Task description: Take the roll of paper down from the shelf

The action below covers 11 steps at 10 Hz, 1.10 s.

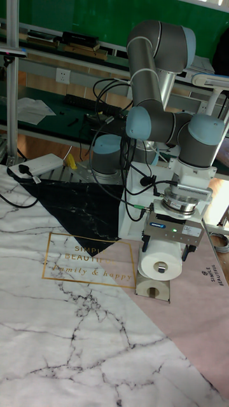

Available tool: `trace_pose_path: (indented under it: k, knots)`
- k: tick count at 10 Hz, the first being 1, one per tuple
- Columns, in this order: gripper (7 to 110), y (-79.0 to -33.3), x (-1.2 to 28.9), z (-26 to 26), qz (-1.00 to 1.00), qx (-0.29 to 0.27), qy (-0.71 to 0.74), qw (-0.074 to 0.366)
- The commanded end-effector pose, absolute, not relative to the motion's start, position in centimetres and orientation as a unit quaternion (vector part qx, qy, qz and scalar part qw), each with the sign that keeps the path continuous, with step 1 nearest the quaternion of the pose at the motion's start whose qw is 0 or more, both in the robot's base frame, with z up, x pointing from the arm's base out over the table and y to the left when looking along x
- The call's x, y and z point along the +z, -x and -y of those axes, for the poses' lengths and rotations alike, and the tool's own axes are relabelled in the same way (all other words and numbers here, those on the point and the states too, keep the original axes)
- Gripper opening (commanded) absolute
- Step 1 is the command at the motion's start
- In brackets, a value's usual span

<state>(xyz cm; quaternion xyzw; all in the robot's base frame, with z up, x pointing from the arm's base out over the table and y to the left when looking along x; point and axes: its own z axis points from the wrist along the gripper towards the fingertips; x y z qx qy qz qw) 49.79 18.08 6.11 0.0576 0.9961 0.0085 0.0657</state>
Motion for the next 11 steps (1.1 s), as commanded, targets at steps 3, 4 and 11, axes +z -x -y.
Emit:
trace_pose_path:
  k: [3, 4, 11]
  knots:
    - [107, -49.5, 5.7, -18.7, -0.995, 0.013, -0.058, 0.074]
    - [107, -49.8, 5.3, -18.4, -0.996, 0.009, -0.054, 0.077]
    - [107, -50.7, 4.7, -18.4, -0.994, 0.013, -0.048, 0.092]
